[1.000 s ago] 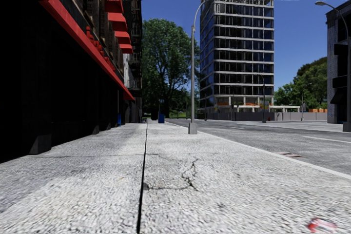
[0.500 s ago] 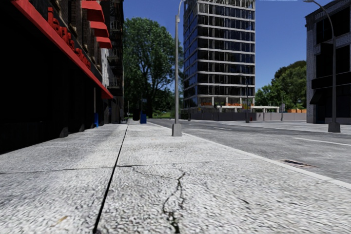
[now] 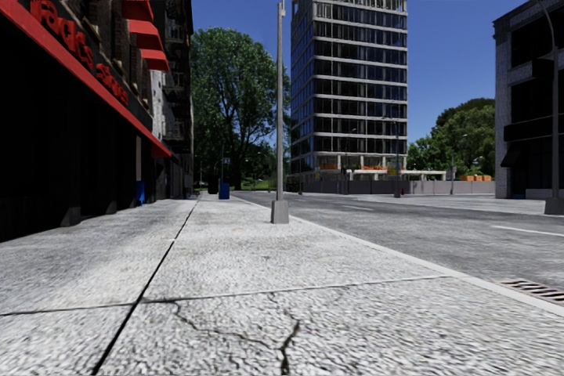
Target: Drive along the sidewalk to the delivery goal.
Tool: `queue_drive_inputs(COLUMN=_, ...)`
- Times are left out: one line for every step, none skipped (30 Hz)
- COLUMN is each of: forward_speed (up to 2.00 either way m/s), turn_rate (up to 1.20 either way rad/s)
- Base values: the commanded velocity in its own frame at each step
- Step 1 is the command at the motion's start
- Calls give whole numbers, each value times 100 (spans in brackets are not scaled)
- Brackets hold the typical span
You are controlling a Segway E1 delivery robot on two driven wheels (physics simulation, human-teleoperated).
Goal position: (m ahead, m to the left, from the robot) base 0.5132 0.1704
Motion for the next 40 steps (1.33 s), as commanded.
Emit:
queue_drive_inputs(forward_speed=177, turn_rate=0)
queue_drive_inputs(forward_speed=177, turn_rate=0)
queue_drive_inputs(forward_speed=177, turn_rate=0)
queue_drive_inputs(forward_speed=177, turn_rate=0)
queue_drive_inputs(forward_speed=177, turn_rate=0)
queue_drive_inputs(forward_speed=171, turn_rate=0)
queue_drive_inputs(forward_speed=163, turn_rate=0)
queue_drive_inputs(forward_speed=154, turn_rate=0)
queue_drive_inputs(forward_speed=135, turn_rate=0)
queue_drive_inputs(forward_speed=135, turn_rate=0)
queue_drive_inputs(forward_speed=0, turn_rate=0)
queue_drive_inputs(forward_speed=0, turn_rate=0)
queue_drive_inputs(forward_speed=0, turn_rate=0)
queue_drive_inputs(forward_speed=0, turn_rate=0)
queue_drive_inputs(forward_speed=0, turn_rate=0)
queue_drive_inputs(forward_speed=0, turn_rate=0)
queue_drive_inputs(forward_speed=0, turn_rate=0)
queue_drive_inputs(forward_speed=0, turn_rate=0)
queue_drive_inputs(forward_speed=0, turn_rate=0)
queue_drive_inputs(forward_speed=0, turn_rate=0)
queue_drive_inputs(forward_speed=0, turn_rate=0)
queue_drive_inputs(forward_speed=0, turn_rate=0)
queue_drive_inputs(forward_speed=0, turn_rate=0)
queue_drive_inputs(forward_speed=0, turn_rate=0)
queue_drive_inputs(forward_speed=0, turn_rate=0)
queue_drive_inputs(forward_speed=0, turn_rate=0)
queue_drive_inputs(forward_speed=0, turn_rate=0)
queue_drive_inputs(forward_speed=0, turn_rate=0)
queue_drive_inputs(forward_speed=0, turn_rate=0)
queue_drive_inputs(forward_speed=0, turn_rate=0)
queue_drive_inputs(forward_speed=0, turn_rate=0)
queue_drive_inputs(forward_speed=0, turn_rate=0)
queue_drive_inputs(forward_speed=0, turn_rate=0)
queue_drive_inputs(forward_speed=0, turn_rate=0)
queue_drive_inputs(forward_speed=0, turn_rate=0)
queue_drive_inputs(forward_speed=0, turn_rate=0)
queue_drive_inputs(forward_speed=0, turn_rate=0)
queue_drive_inputs(forward_speed=0, turn_rate=0)
queue_drive_inputs(forward_speed=0, turn_rate=0)
queue_drive_inputs(forward_speed=0, turn_rate=0)
